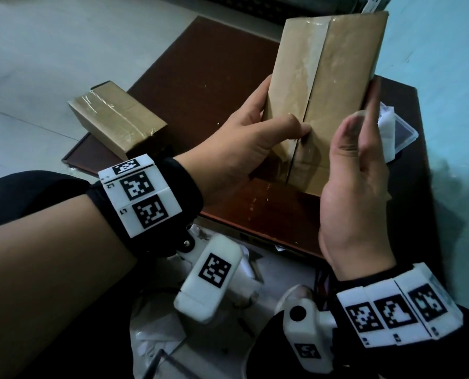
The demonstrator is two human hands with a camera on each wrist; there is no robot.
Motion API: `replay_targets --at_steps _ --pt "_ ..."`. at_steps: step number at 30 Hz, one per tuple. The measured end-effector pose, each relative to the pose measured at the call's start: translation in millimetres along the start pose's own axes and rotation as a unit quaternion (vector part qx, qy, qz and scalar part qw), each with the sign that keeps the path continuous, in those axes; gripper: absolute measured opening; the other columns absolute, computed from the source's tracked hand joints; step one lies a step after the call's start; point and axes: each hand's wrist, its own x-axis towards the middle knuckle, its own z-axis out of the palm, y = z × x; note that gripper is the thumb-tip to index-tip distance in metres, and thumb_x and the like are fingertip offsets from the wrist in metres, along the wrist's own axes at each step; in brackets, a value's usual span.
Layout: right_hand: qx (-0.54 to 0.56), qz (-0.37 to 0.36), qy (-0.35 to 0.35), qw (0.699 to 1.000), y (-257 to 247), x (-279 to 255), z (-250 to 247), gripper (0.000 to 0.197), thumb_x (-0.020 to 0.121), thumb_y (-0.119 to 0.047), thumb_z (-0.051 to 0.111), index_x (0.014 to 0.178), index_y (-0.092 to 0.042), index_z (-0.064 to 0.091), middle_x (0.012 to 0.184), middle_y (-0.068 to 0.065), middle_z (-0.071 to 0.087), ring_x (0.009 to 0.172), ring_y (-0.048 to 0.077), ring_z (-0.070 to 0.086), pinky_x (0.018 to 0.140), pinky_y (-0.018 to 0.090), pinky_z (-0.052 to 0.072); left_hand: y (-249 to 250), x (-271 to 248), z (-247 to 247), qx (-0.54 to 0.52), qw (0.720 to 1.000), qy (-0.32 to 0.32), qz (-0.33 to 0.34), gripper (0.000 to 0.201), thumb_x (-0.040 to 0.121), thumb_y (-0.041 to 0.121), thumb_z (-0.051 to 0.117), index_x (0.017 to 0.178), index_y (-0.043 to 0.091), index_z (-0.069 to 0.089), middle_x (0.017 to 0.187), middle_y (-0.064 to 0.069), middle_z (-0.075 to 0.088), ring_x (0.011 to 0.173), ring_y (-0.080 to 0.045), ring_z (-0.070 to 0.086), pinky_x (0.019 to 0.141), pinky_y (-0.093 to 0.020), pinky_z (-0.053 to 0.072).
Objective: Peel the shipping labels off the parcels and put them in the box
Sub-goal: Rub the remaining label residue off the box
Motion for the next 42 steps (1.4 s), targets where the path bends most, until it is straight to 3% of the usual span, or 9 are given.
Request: replay_targets --at_steps 3,11,16,20,23,28,31,35,42 --pt "-0.005 -0.008 0.001 1.000 0.7 0.6 0.0 0.068 0.110 -0.054 0.035 0.172 -0.035 0.016 0.178 -0.008 0.021 0.164 0.010 0.021 0.133 0.043 0.028 1.1 -1.2 -0.9 -0.004 1.000 -0.007 -0.005 0.071 0.097 -0.005 0.055 0.156 0.030 0.038 0.130 -0.010 0.065 0.108 -0.028 0.068 0.090 -0.056 0.058" --pt "0.033 -0.007 -0.008 0.999 0.2 2.0 2.9 0.078 0.103 -0.063 0.039 0.172 -0.033 0.017 0.178 -0.006 0.024 0.159 0.006 0.032 0.130 0.039 0.035 -1.2 0.3 -2.9 -0.013 1.000 -0.003 -0.017 0.074 0.094 0.002 0.069 0.156 0.031 0.041 0.142 -0.013 0.063 0.122 -0.035 0.068 0.095 -0.064 0.057" --pt "0.059 0.014 0.007 0.998 1.4 5.5 0.1 0.087 0.101 -0.076 0.045 0.172 -0.032 0.022 0.173 -0.005 0.035 0.155 0.007 0.041 0.127 0.044 0.039 0.6 3.8 -2.5 0.011 1.000 0.003 -0.025 0.068 0.087 0.005 0.060 0.150 0.028 0.050 0.140 -0.027 0.059 0.119 -0.063 0.057 0.103 -0.082 0.036" --pt "0.073 0.029 0.009 0.997 0.2 3.6 0.5 0.077 0.105 -0.063 0.041 0.172 -0.034 0.018 0.174 -0.008 0.033 0.152 0.001 0.042 0.125 0.040 0.042 0.5 1.1 -0.6 0.033 0.999 0.026 -0.018 0.060 0.096 0.011 0.055 0.154 0.028 0.047 0.134 -0.015 0.068 0.105 -0.037 0.074 0.085 -0.047 0.064" --pt "0.073 0.015 0.006 0.997 -0.8 2.6 2.0 0.072 0.108 -0.054 0.039 0.172 -0.033 0.015 0.174 -0.009 0.032 0.147 -0.005 0.044 0.123 0.031 0.044 -1.4 2.8 -1.2 0.012 0.999 0.024 -0.031 0.066 0.094 0.019 0.057 0.156 0.036 0.043 0.142 -0.009 0.064 0.120 -0.035 0.069 0.098 -0.051 0.058" --pt "0.084 0.018 0.010 0.996 -0.3 4.6 -1.1 0.076 0.106 -0.059 0.042 0.172 -0.033 0.016 0.173 -0.007 0.035 0.152 0.004 0.044 0.125 0.043 0.042 -5.1 4.8 0.0 -0.002 1.000 0.006 -0.025 0.070 0.092 0.016 0.050 0.158 0.034 0.039 0.148 -0.011 0.060 0.134 -0.042 0.058 0.113 -0.061 0.046" --pt "0.076 0.018 0.015 0.997 1.6 3.7 -0.6 0.072 0.108 -0.054 0.041 0.172 -0.032 0.016 0.172 -0.008 0.037 0.150 0.000 0.044 0.125 0.039 0.042 -6.1 4.4 0.3 0.016 1.000 0.018 -0.016 0.066 0.093 0.018 0.049 0.157 0.034 0.041 0.144 -0.010 0.063 0.130 -0.040 0.062 0.109 -0.062 0.050" --pt "0.056 0.007 0.014 0.998 3.3 0.9 1.7 0.070 0.111 -0.047 0.045 0.173 -0.033 0.015 0.169 -0.015 0.034 0.133 -0.023 0.045 0.111 0.009 0.041 -5.6 3.1 -0.8 0.043 0.998 0.035 0.005 0.052 0.108 0.018 0.044 0.158 0.031 0.040 0.142 -0.007 0.065 0.119 -0.028 0.069 0.090 -0.044 0.060" --pt "0.045 -0.005 0.010 0.999 1.8 1.1 2.9 0.069 0.112 -0.046 0.043 0.173 -0.031 0.013 0.171 -0.014 0.030 0.132 -0.028 0.041 0.109 0.004 0.037 -4.1 3.5 -2.9 0.039 0.999 0.020 0.011 0.049 0.110 0.016 0.038 0.156 0.032 0.041 0.141 -0.008 0.065 0.115 -0.027 0.070 0.090 -0.044 0.060"
